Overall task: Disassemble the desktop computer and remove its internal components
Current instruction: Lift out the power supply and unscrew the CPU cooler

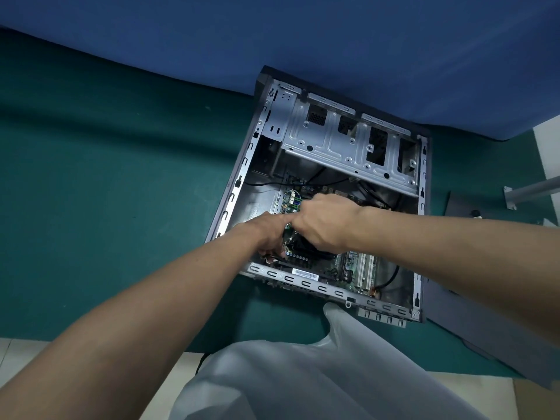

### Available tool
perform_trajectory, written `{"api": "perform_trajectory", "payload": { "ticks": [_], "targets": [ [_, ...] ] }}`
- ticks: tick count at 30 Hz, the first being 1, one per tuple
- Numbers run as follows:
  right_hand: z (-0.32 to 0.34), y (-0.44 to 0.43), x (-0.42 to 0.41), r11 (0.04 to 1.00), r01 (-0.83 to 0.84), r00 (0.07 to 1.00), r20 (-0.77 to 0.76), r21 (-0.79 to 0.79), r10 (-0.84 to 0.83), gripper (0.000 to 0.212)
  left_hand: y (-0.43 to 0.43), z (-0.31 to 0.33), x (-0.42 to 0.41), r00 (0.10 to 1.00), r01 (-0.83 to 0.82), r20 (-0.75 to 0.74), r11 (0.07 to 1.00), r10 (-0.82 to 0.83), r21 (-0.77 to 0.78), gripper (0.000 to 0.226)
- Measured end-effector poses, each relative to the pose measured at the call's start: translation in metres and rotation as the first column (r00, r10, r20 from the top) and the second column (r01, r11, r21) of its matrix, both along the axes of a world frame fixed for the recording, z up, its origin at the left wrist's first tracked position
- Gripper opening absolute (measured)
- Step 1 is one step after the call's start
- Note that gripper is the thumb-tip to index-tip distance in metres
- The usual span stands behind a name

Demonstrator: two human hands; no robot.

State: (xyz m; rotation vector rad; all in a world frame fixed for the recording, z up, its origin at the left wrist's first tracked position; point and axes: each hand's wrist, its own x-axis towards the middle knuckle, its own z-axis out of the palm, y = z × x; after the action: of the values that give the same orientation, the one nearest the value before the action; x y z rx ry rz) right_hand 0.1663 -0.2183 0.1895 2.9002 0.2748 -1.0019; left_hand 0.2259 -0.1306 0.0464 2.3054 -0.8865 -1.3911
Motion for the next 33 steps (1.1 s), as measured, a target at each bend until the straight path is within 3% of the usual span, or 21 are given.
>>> {"api": "perform_trajectory", "payload": {
  "ticks": [2,3,5,7,10,12,13,16,19,22,25,26,28,29,31,33],
  "targets": [
    [0.002,0.000,0.000,0.993,-0.120,0.993,0.025,0.010,0.120,0.033,0.000,-0.001,0.000,1.000,-0.007,0.006,1.000,0.007,0.002,0.046],
    [0.002,-0.001,0.002,0.996,-0.084,0.996,0.020,0.021,0.083,0.030,0.001,-0.002,0.000,1.000,-0.013,0.010,1.000,0.013,0.007,0.045],
    [-0.002,-0.005,0.007,0.996,0.048,0.998,0.031,0.071,-0.050,0.019,0.000,-0.001,0.000,1.000,-0.005,0.014,1.000,0.005,0.007,0.051],
    [-0.009,-0.009,0.009,0.954,0.274,0.961,-0.013,0.121,-0.275,0.032,0.000,-0.001,0.000,1.000,0.007,0.005,1.000,-0.007,-0.002,0.070],
    [-0.017,-0.013,0.013,0.731,0.670,0.742,-0.079,0.131,-0.666,0.043,0.000,0.002,0.000,1.000,0.013,0.004,1.000,-0.013,0.004,0.086],
    [-0.014,-0.014,0.014,0.626,0.774,0.632,-0.171,0.092,-0.756,0.036,-0.001,0.002,0.000,1.000,0.024,-0.003,1.000,-0.024,-0.008,0.095],
    [-0.012,-0.013,0.015,0.637,0.767,0.636,-0.212,0.070,-0.742,0.034,-0.001,0.002,0.000,1.000,0.025,-0.004,1.000,-0.025,-0.012,0.097],
    [-0.010,-0.008,0.012,0.852,0.524,0.841,-0.155,-0.010,-0.519,0.024,-0.002,-0.001,0.000,1.000,0.015,-0.009,1.000,-0.015,-0.010,0.092],
    [-0.002,-0.001,0.006,0.988,0.145,0.988,-0.038,-0.058,-0.147,0.015,-0.001,-0.003,0.000,0.998,0.028,0.050,0.999,-0.029,0.022,0.057],
    [0.004,0.010,0.004,0.964,-0.255,0.967,0.002,-0.077,0.256,0.030,-0.002,-0.008,-0.002,0.999,-0.032,-0.003,0.999,0.032,0.014,0.018],
    [0.002,0.011,0.003,0.948,-0.316,0.948,0.027,-0.036,0.317,0.029,-0.002,-0.010,-0.002,0.997,-0.057,-0.047,0.998,0.057,-0.011,0.015],
    [0.001,0.007,0.003,0.964,-0.267,0.962,0.069,0.005,0.266,0.026,-0.001,-0.009,-0.001,0.999,-0.039,-0.023,0.999,0.039,0.000,0.018],
    [-0.004,-0.003,0.003,0.997,0.023,0.995,0.100,0.069,-0.029,0.013,0.000,-0.004,-0.001,1.000,0.000,0.024,1.000,0.000,0.016,0.042],
    [-0.006,-0.006,0.004,0.974,0.212,0.971,0.092,0.076,-0.219,0.017,0.001,-0.003,-0.001,1.000,0.012,0.023,1.000,-0.012,0.010,0.058],
    [-0.013,-0.006,0.006,0.787,0.610,0.789,0.020,0.090,-0.614,0.034,0.000,0.001,-0.001,1.000,0.017,0.000,1.000,-0.017,-0.008,0.078],
    [-0.018,-0.005,0.009,0.534,0.834,0.549,-0.108,0.137,-0.829,0.030,-0.001,0.002,-0.001,1.000,0.016,-0.013,1.000,-0.016,-0.006,0.083]
  ]
}}
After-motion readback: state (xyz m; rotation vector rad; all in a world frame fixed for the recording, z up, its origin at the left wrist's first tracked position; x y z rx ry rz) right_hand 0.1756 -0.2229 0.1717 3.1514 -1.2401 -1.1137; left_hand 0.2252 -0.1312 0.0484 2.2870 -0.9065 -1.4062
